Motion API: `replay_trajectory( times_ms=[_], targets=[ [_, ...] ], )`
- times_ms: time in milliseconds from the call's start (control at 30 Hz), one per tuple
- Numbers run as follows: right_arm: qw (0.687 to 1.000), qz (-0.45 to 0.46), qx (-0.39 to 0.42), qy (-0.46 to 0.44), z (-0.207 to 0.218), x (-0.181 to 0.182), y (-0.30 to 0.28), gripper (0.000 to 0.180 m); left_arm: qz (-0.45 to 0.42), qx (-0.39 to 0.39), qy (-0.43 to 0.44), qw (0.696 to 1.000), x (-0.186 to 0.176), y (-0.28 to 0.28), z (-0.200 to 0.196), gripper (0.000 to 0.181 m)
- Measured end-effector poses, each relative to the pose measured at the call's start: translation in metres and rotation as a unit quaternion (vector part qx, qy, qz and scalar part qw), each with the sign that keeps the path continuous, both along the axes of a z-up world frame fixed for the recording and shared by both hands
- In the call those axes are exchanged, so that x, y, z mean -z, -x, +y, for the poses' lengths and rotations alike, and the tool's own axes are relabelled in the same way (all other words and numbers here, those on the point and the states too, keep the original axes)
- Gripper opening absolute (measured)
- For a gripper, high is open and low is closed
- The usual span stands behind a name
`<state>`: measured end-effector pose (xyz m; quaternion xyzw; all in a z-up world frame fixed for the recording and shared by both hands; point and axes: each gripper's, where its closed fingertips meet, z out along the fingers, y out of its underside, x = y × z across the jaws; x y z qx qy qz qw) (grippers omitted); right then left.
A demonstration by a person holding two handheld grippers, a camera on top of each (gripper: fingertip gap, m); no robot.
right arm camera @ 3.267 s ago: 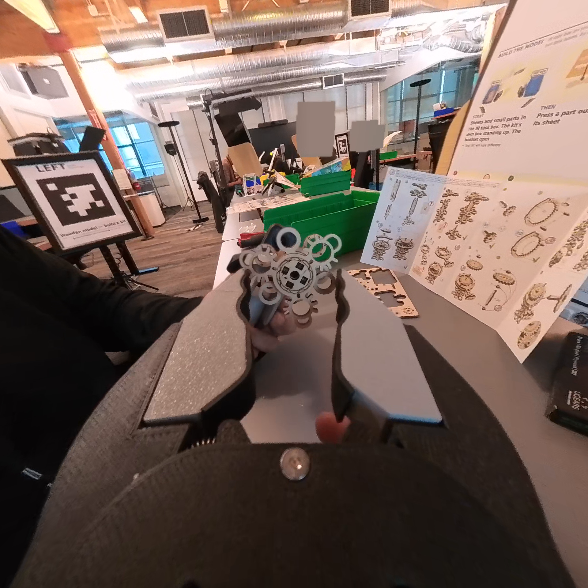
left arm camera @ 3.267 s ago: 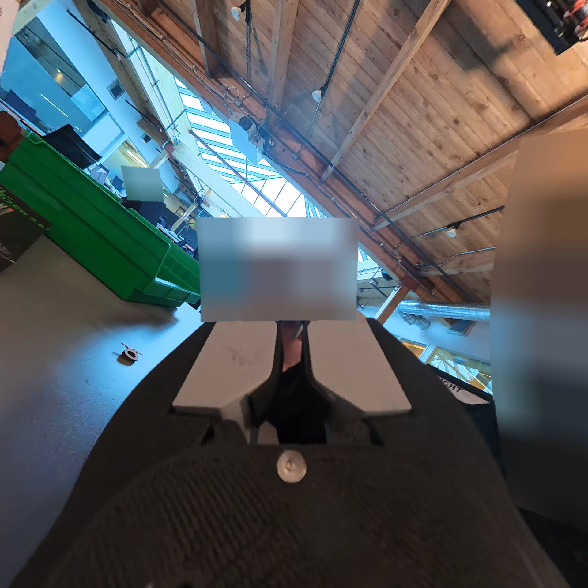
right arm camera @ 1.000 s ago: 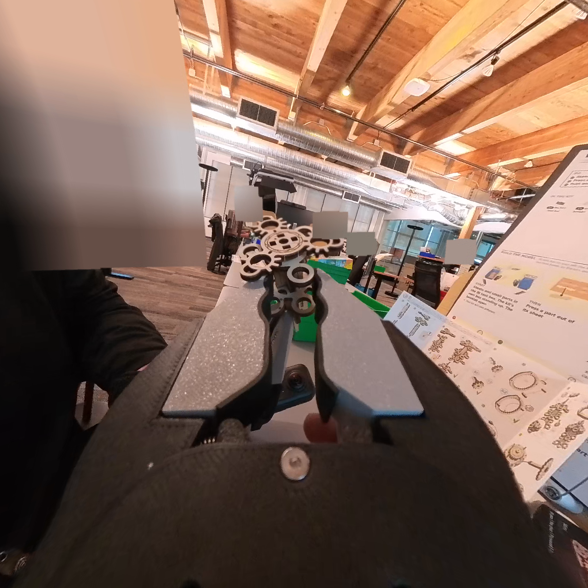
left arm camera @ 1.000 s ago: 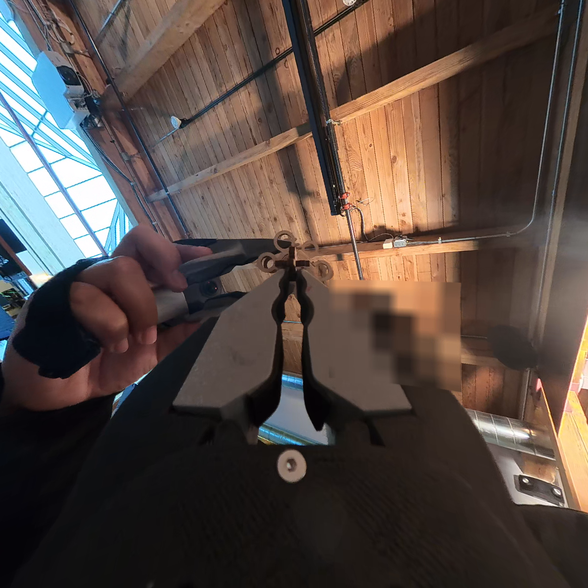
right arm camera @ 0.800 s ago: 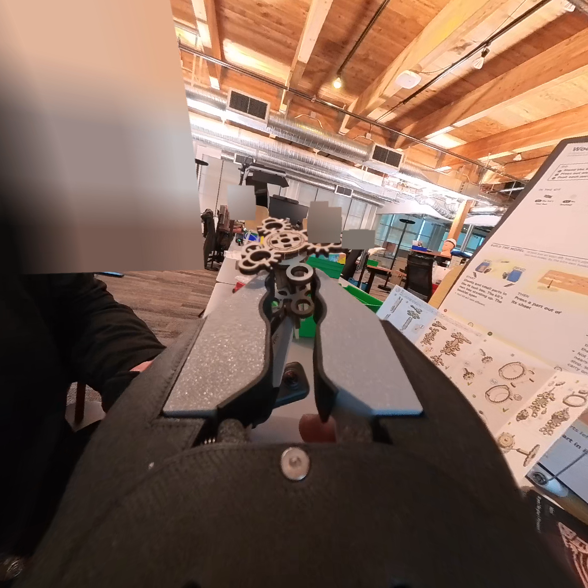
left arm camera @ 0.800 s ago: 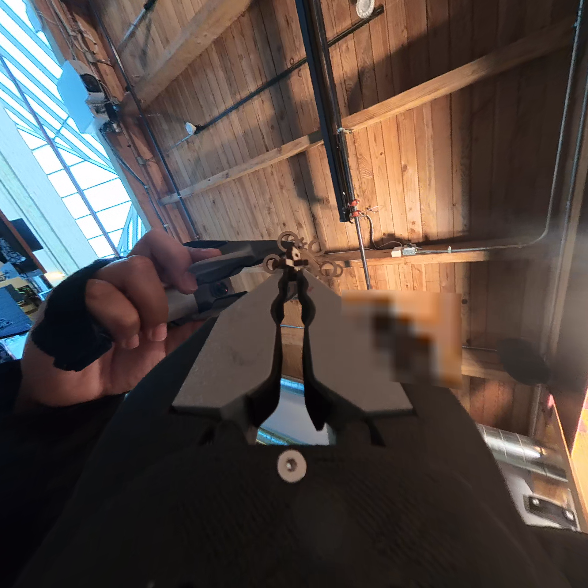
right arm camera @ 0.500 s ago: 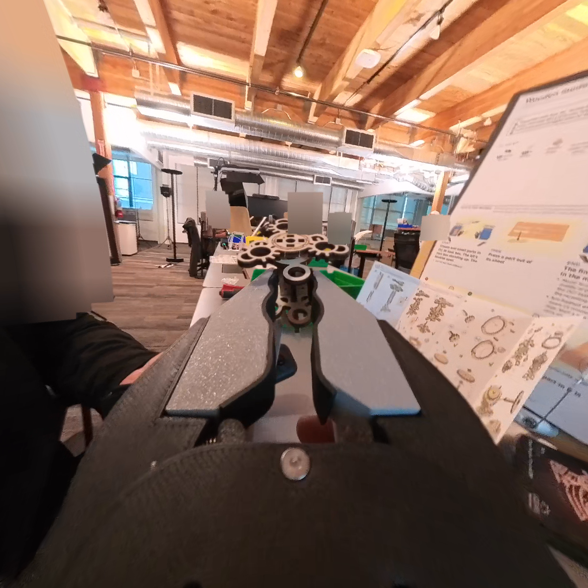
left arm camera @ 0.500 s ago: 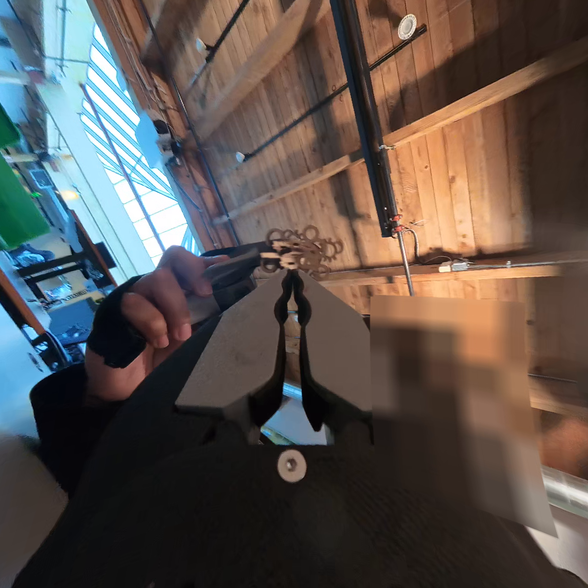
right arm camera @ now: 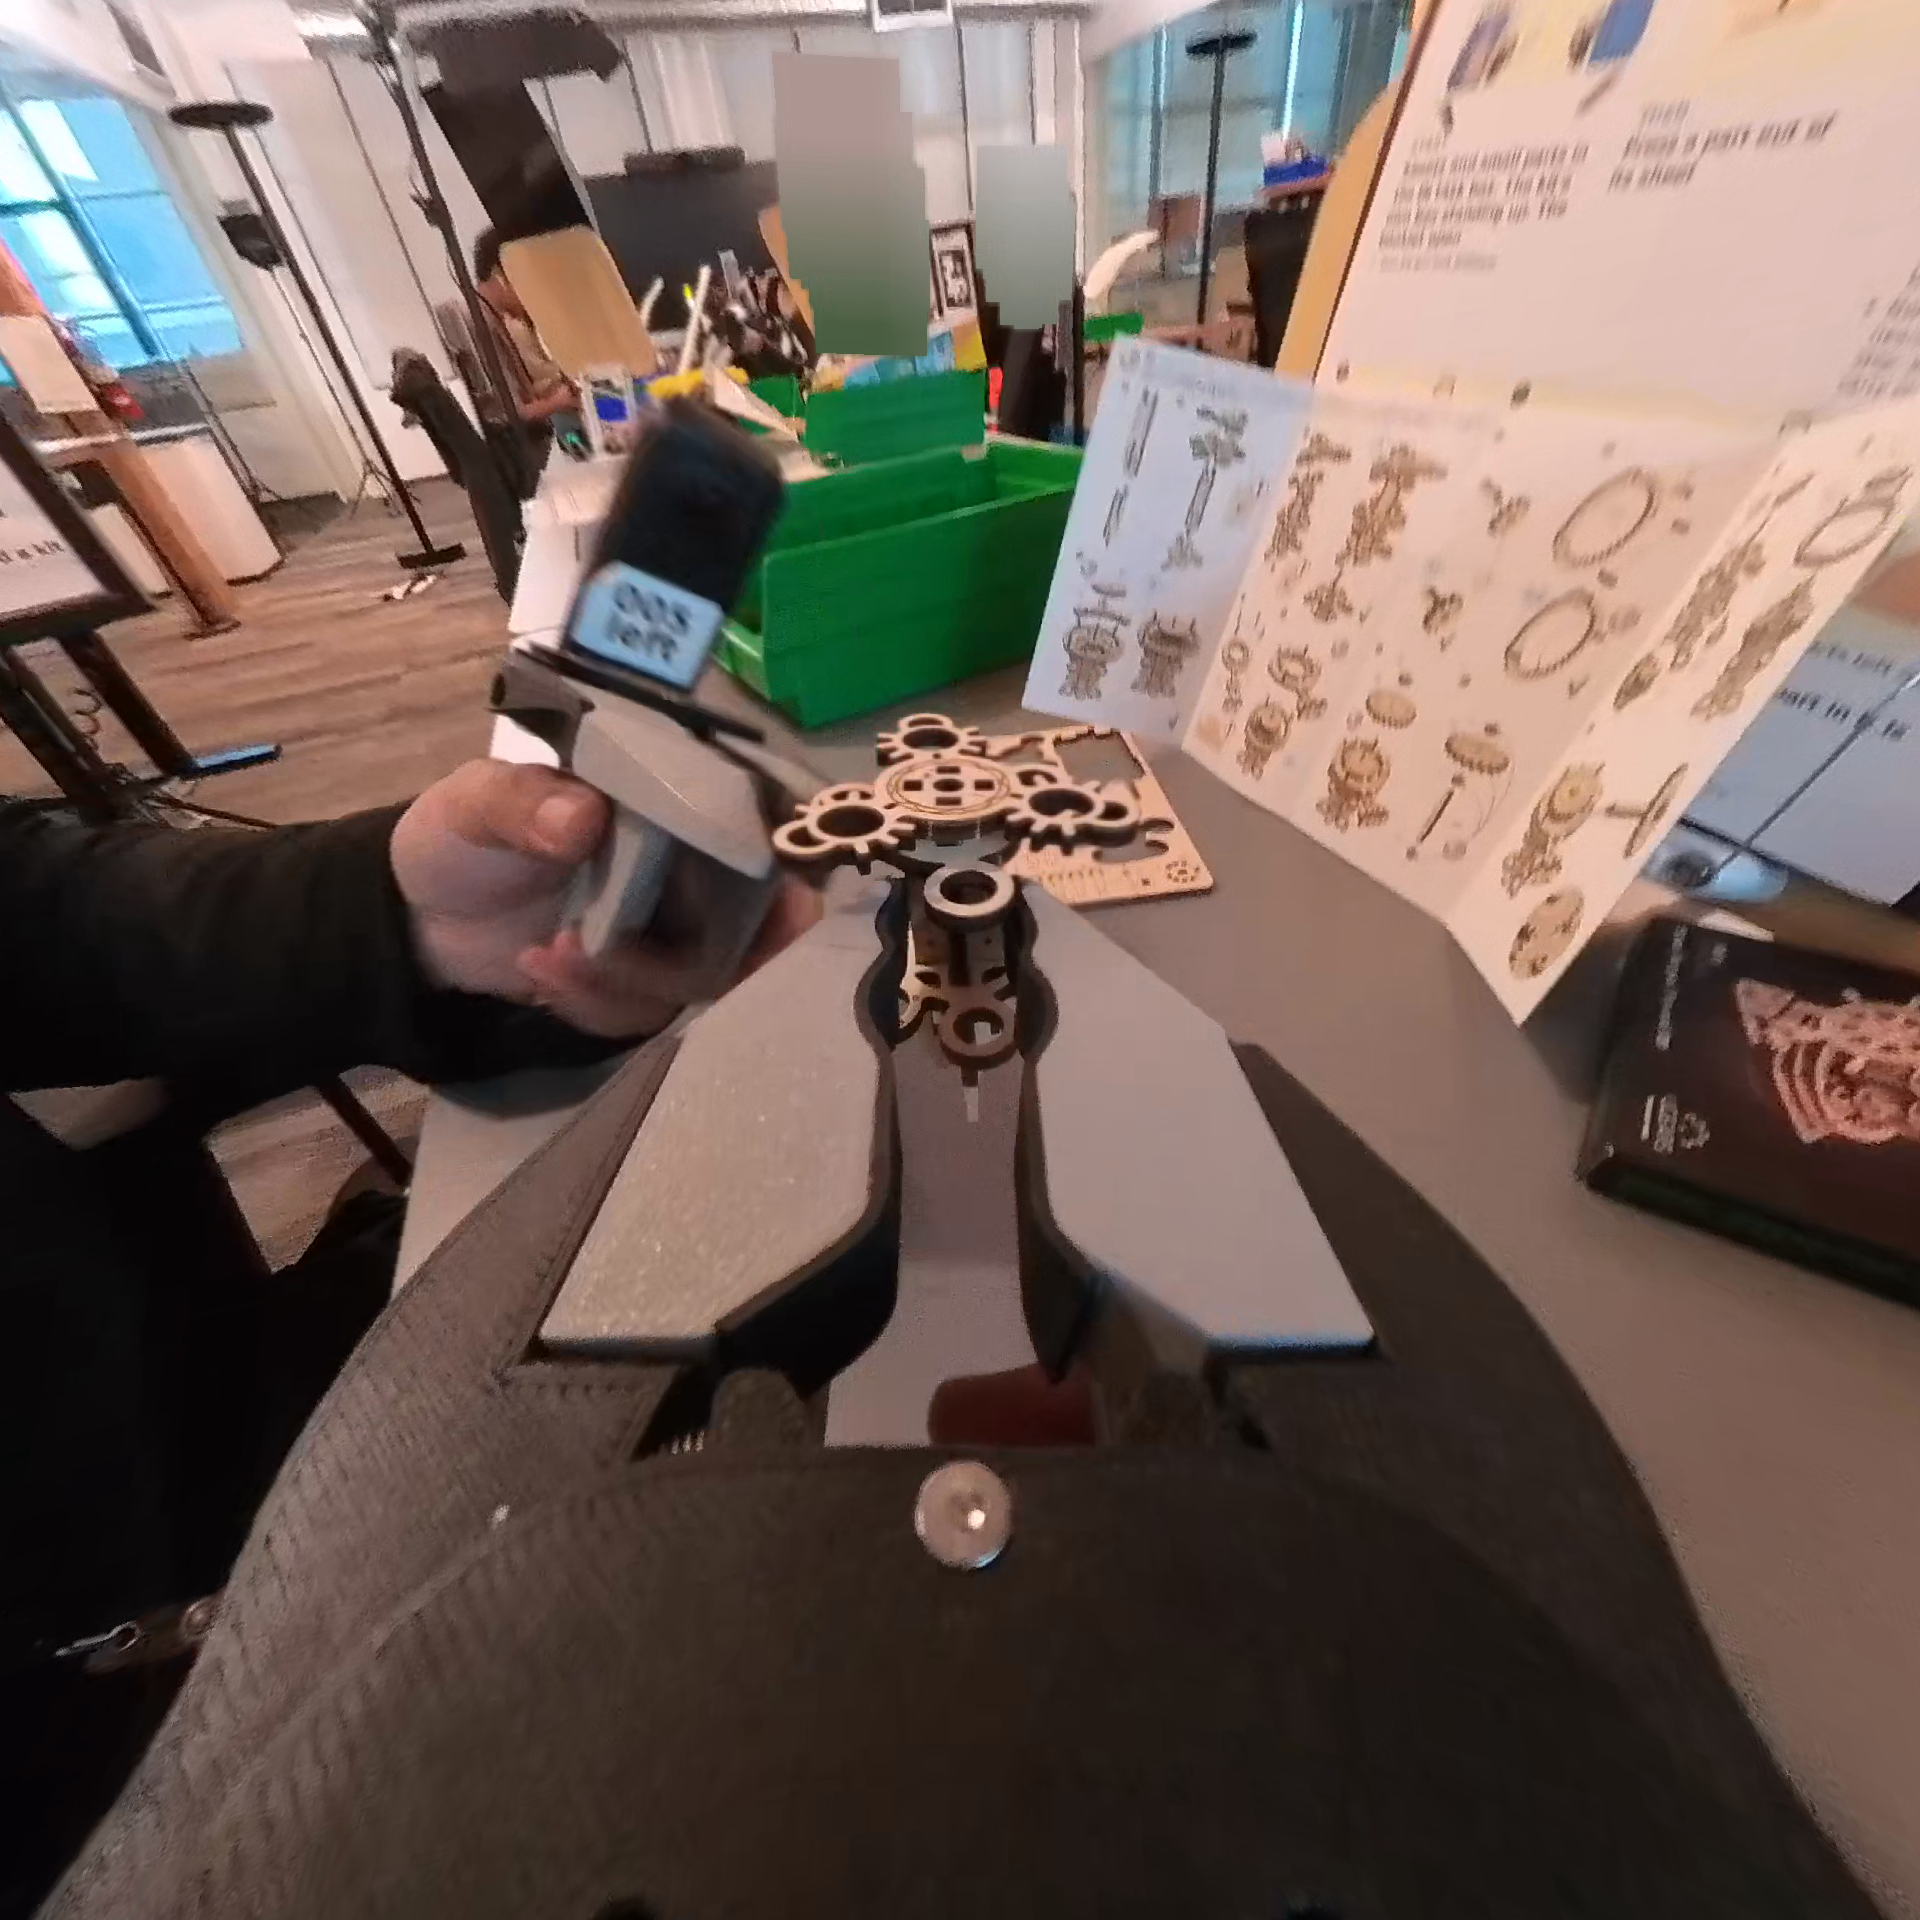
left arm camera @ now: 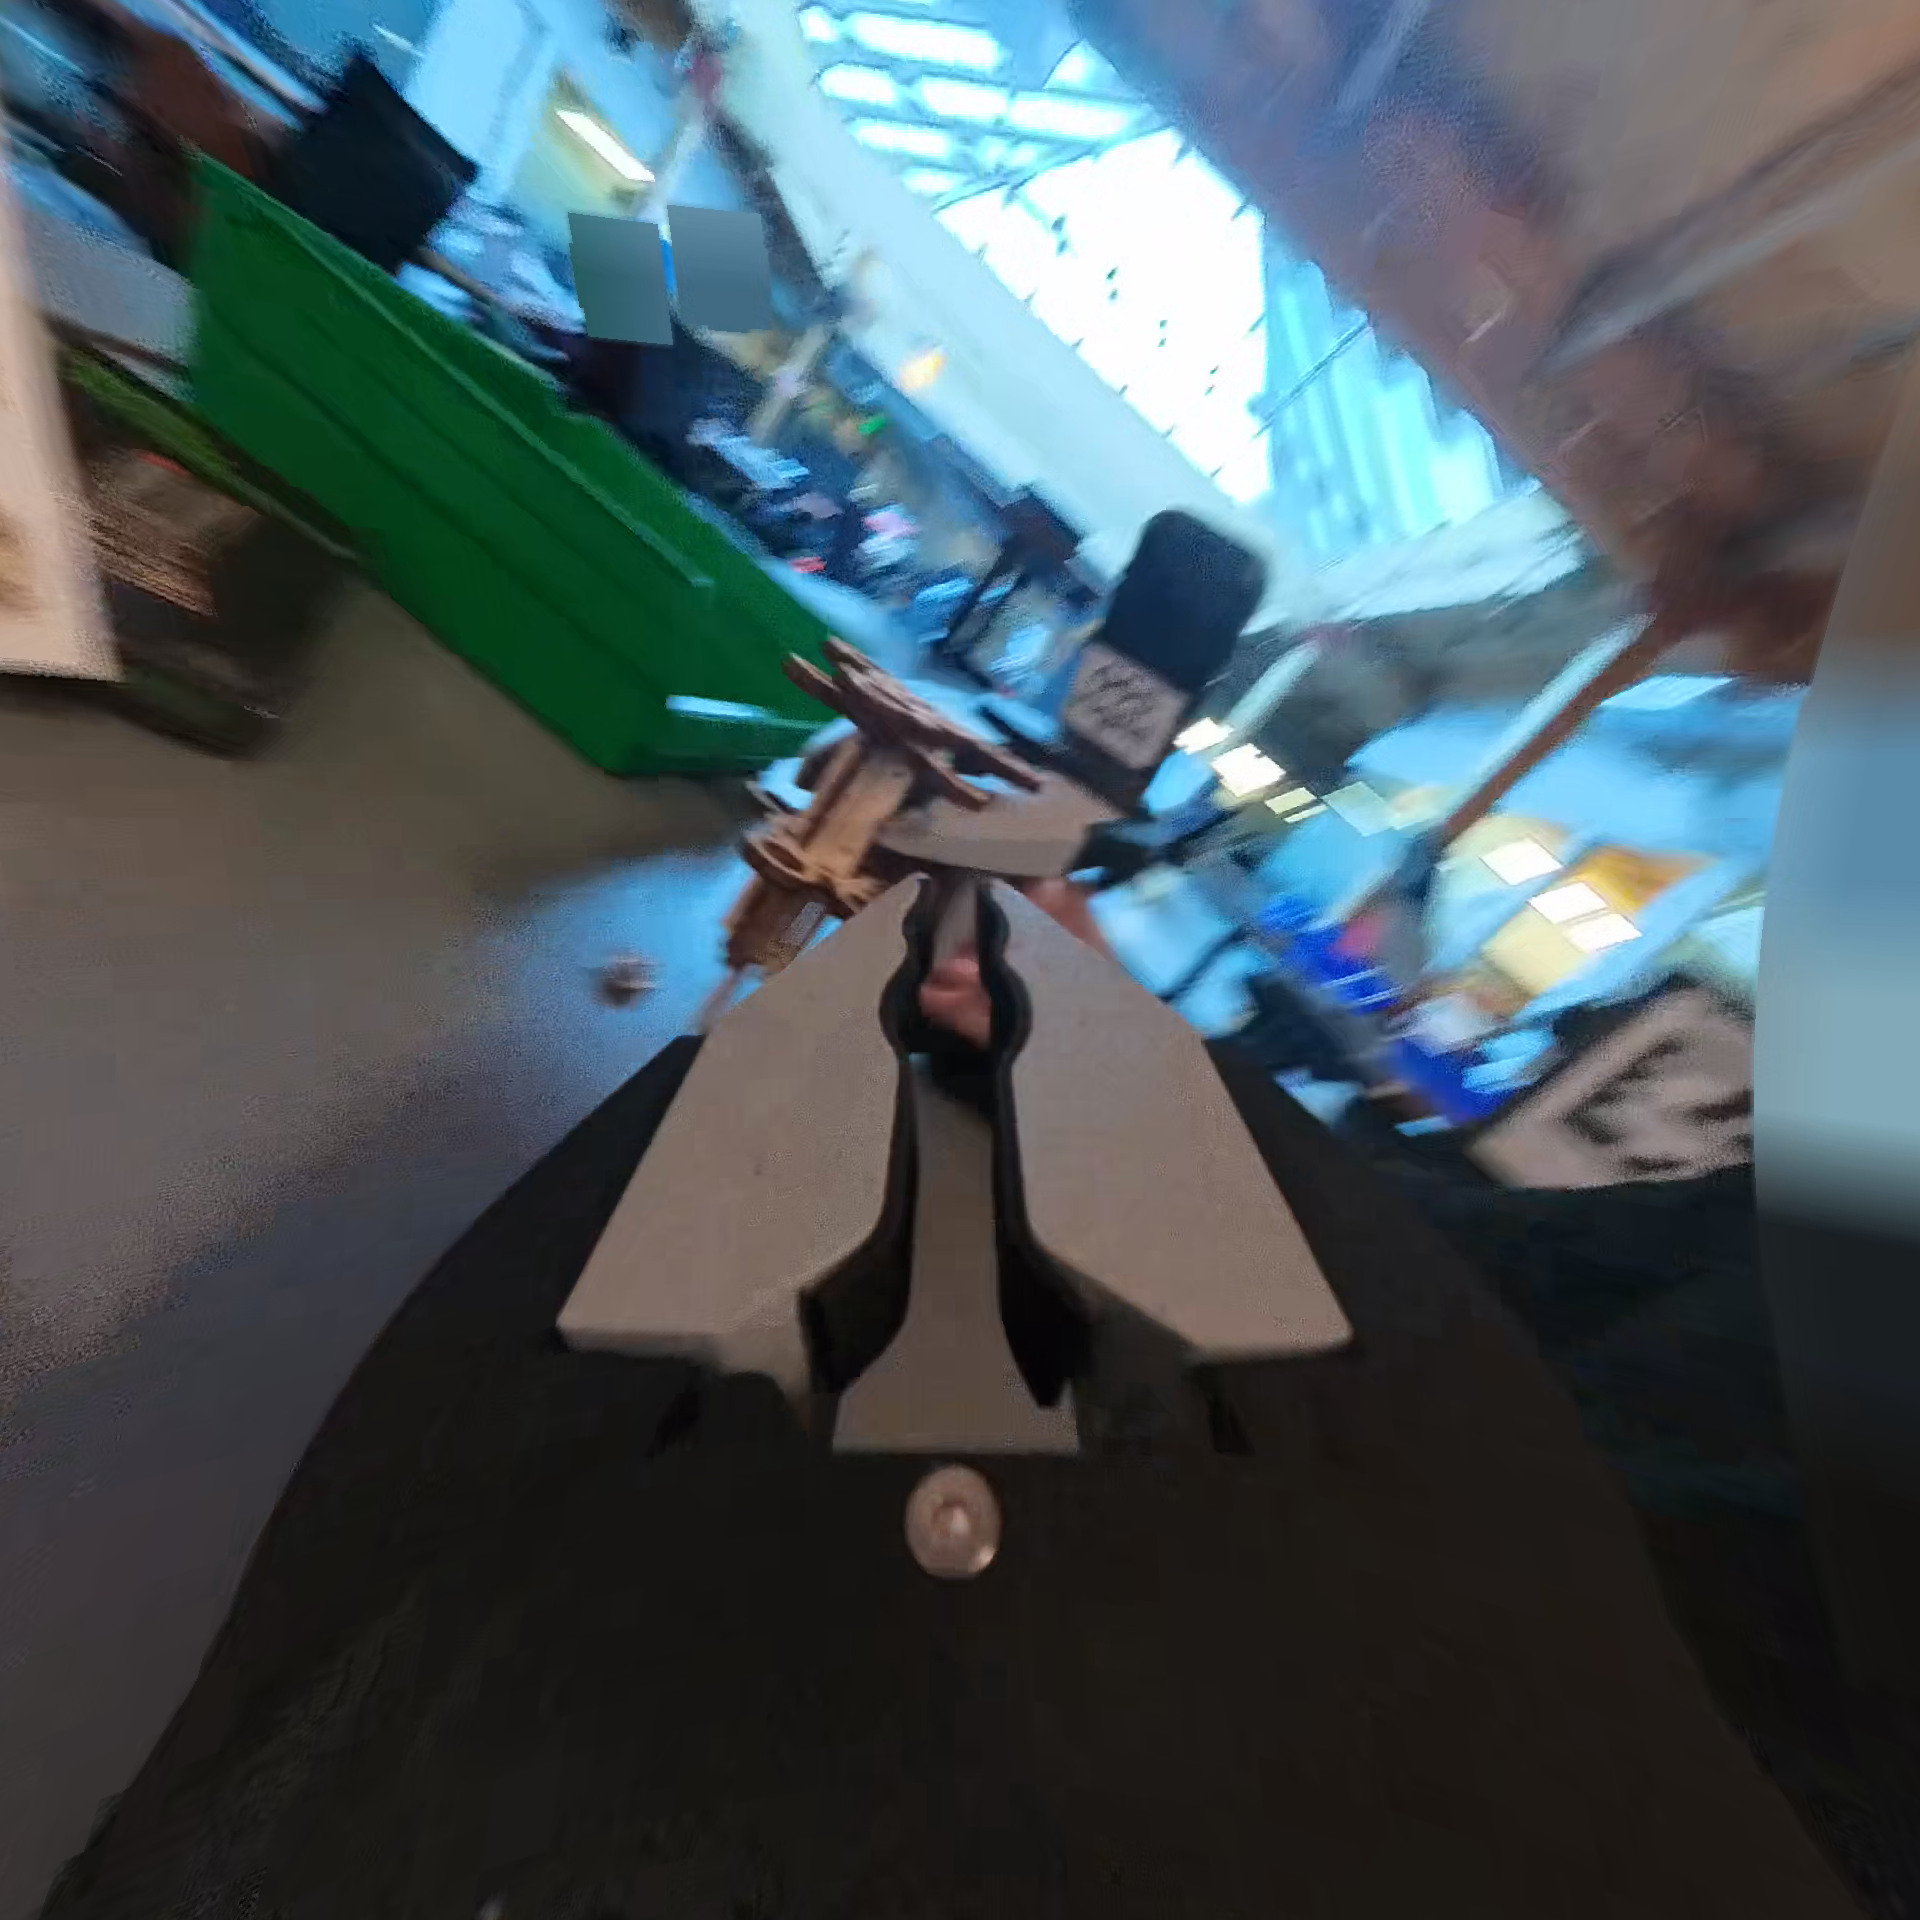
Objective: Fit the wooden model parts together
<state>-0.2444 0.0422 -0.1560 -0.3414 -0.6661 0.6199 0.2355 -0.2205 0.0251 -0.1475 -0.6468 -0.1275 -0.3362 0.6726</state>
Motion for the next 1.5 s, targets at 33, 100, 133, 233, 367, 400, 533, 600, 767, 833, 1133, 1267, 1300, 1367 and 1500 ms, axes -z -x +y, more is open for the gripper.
replay_trajectory(
  times_ms=[33, 100, 133, 233, 367, 400, 533, 600, 767, 833, 1133, 1267, 1300, 1367, 1500],
  targets=[
    [1.0, -0.013, 0.0, 0.001, 0.0, 0.005, 0.002, 0.014, 0.059, -0.033, 0.025, 0.997, 0.007, 0.009, 0.001, 0.012],
    [0.999, -0.035, -0.002, 0.005, 0.0, 0.012, 0.003, 0.014, 0.166, -0.069, 0.063, 0.982, 0.02, 0.017, 0.002, 0.02],
    [0.999, -0.044, -0.004, 0.005, -0.001, 0.015, 0.003, 0.014, 0.208, -0.075, 0.073, 0.972, 0.024, 0.017, 0.002, 0.02],
    [0.998, -0.056, -0.004, -0.002, -0.003, 0.02, 0.005, 0.014, 0.277, -0.099, 0.073, 0.953, 0.022, 0.018, 0.004, 0.013],
    [0.998, -0.064, -0.005, -0.001, -0.006, 0.024, 0.006, 0.014, 0.278, -0.099, 0.077, 0.952, 0.025, 0.019, 0.004, 0.0],
    [0.998, -0.065, -0.004, -0.001, -0.007, 0.025, 0.007, 0.014, 0.276, -0.097, 0.083, 0.953, 0.029, 0.019, 0.006, 0.0],
    [0.998, -0.068, 0.009, -0.006, -0.007, 0.029, 0.01, 0.014, 0.296, -0.091, 0.12, 0.943, 0.042, 0.016, 0.014, 0.0],
    [0.997, -0.073, 0.018, -0.017, -0.005, 0.035, 0.01, 0.014, 0.312, -0.086, 0.142, 0.935, 0.049, 0.014, 0.018, 0.0],
    [0.994, -0.093, 0.035, -0.044, 0.001, 0.049, 0.01, 0.014, 0.344, -0.069, 0.199, 0.915, 0.068, 0.013, 0.024, 0.0],
    [0.994, -0.099, 0.031, -0.039, 0.001, 0.05, 0.01, 0.014, 0.347, -0.069, 0.199, 0.914, 0.068, 0.013, 0.024, 0.0],
    [0.997, -0.068, -0.003, -0.043, -0.007, 0.043, 0.0, 0.014, 0.308, 0.004, 0.157, 0.938, 0.048, -0.004, 0.002, 0.004],
    [0.996, -0.056, -0.033, -0.057, -0.015, 0.043, -0.007, 0.014, 0.305, 0.004, 0.132, 0.943, 0.016, 0.008, -0.015, 0.008],
    [0.996, -0.053, -0.039, -0.061, -0.017, 0.044, -0.008, 0.014, 0.312, -0.001, 0.129, 0.941, 0.008, 0.012, -0.016, 0.008],
    [0.995, -0.049, -0.053, -0.069, -0.021, 0.044, -0.011, 0.014, 0.336, -0.001, 0.134, 0.932, -0.001, 0.016, -0.013, 0.01],
    [0.994, -0.048, -0.07, -0.07, -0.025, 0.045, -0.014, 0.014, 0.378, 0.068, 0.186, 0.904, 0.01, 0.006, -0.001, 0.014]
  ],
)
